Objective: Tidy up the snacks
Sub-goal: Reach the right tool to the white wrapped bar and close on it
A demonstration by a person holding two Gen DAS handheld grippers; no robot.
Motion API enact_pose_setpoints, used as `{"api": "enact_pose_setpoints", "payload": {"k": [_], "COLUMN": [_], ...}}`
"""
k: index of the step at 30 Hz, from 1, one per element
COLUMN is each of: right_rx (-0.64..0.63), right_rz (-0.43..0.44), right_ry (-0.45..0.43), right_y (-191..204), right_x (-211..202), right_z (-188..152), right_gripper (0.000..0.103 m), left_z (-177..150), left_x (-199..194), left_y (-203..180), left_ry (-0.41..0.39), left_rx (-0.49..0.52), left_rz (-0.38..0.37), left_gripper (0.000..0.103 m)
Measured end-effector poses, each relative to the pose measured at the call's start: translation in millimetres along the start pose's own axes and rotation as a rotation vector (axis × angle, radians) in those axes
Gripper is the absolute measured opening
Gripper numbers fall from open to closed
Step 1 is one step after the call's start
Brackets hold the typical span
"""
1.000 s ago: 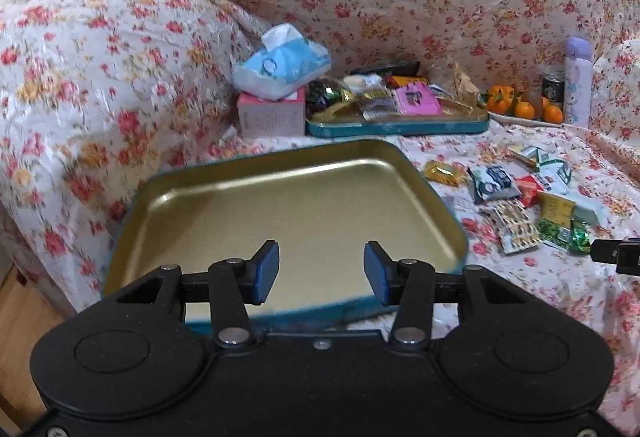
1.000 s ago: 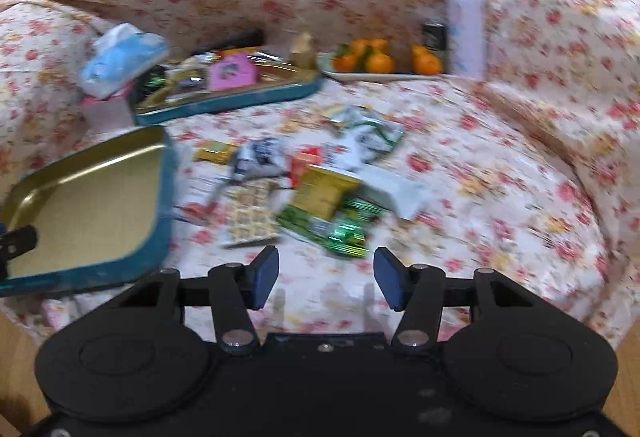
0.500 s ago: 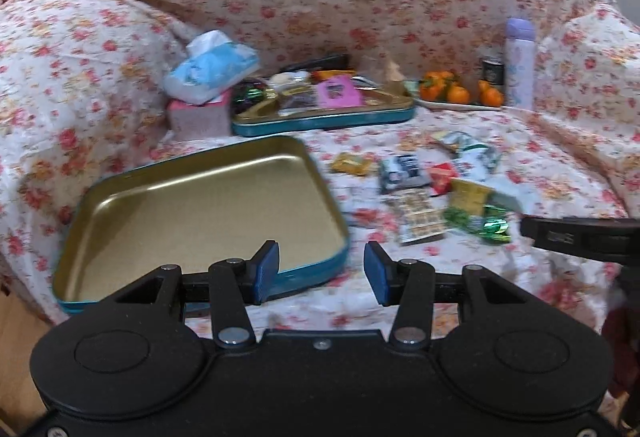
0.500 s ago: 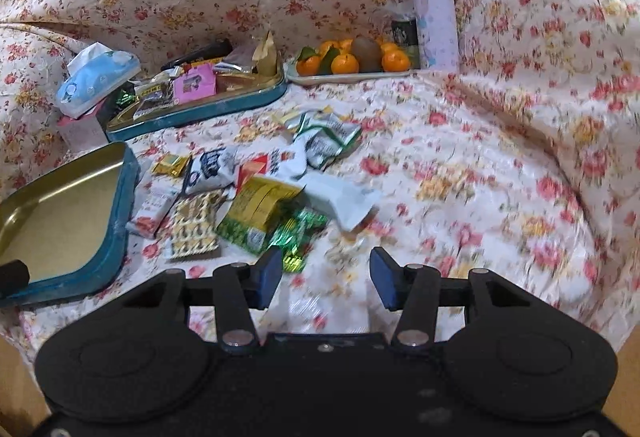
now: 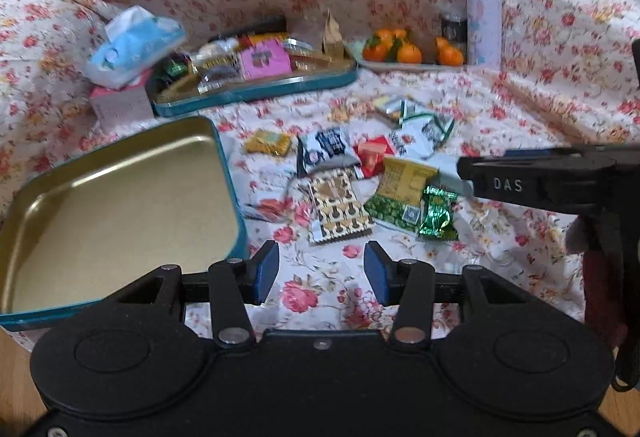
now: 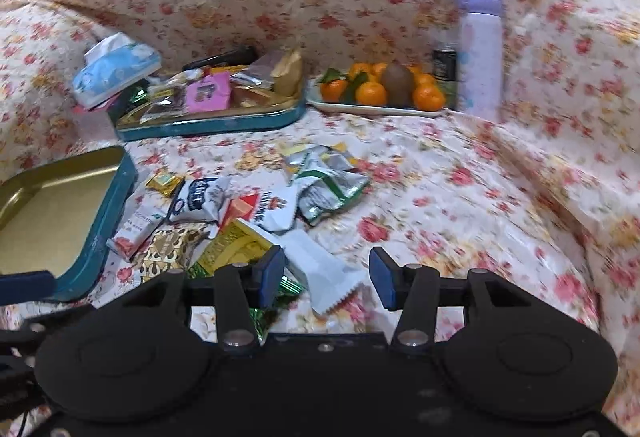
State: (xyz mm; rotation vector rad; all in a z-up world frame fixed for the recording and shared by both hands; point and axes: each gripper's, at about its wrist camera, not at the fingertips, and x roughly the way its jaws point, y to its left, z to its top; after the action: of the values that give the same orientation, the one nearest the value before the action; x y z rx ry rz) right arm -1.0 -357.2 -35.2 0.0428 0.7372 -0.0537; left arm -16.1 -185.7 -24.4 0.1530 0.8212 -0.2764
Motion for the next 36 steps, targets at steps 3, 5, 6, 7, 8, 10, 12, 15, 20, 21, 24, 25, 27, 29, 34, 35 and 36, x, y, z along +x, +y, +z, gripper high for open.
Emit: {"api": "enact_pose_setpoints", "payload": {"k": [3,5,6,7,8,10,12,15,20,21,24,25,27,29,34,35,36], "right_rx": [-0.068,-0.114,-0.13,-0.143,-0.153,-0.162,-0.153,-0.142,-0.152,-0.148,-0.127,-0.131,-0.152,-0.169,-0.183,-0.185,-0.187], "right_rz": [0.019,0.018,0.014,0.011,0.009,0.011,0.019,0.024,0.039,0.04,0.053,0.058,0.064,0.07,0.078,0.079,0.076], "right_ry": [0.024,0.037,0.043,0.047,0.049,0.057,0.067,0.065,0.038,0.034,0.028,0.024,0.023,0.025,0.023,0.022,0.019], "right_y": [4,7,8,8,9,8,6,2,0,-1,-4,-4,-3,-2,-1,-1,0], "right_x": [14,23,27,31,33,39,45,50,53,53,56,56,57,58,56,55,54], "right_z": [1,0,0,-1,-2,-2,-3,-4,-4,-4,-4,-5,-5,-4,-5,-6,-6], "right_gripper": [0.051,0.051,0.051,0.051,0.051,0.051,0.051,0.051,0.054,0.055,0.058,0.059,0.061,0.062,0.052,0.047,0.043], "left_z": [1,2,2,2,3,3,2,1,1,1,3,4,6,8,12,13,15], "left_x": [10,16,19,23,27,34,40,48,50,51,53,54,55,57,58,58,58], "left_y": [-2,-3,-3,-2,-3,-2,-2,-2,-6,-6,-7,-6,-5,-4,-5,-6,-6], "left_ry": [0.03,0.047,0.056,0.067,0.077,0.103,0.126,0.153,0.151,0.153,0.163,0.168,0.178,0.187,0.204,0.207,0.207], "left_rx": [-0.007,-0.012,-0.016,-0.021,-0.025,-0.035,-0.045,-0.052,-0.04,-0.04,-0.045,-0.047,-0.055,-0.056,-0.036,-0.033,-0.037], "left_rz": [0.008,0.013,0.015,0.015,0.015,0.013,0.01,0.01,0.02,0.022,0.028,0.027,0.021,0.014,0.007,0.008,0.004], "left_gripper": [0.054,0.054,0.054,0.054,0.054,0.054,0.054,0.054,0.055,0.055,0.055,0.055,0.056,0.056,0.056,0.056,0.055]}}
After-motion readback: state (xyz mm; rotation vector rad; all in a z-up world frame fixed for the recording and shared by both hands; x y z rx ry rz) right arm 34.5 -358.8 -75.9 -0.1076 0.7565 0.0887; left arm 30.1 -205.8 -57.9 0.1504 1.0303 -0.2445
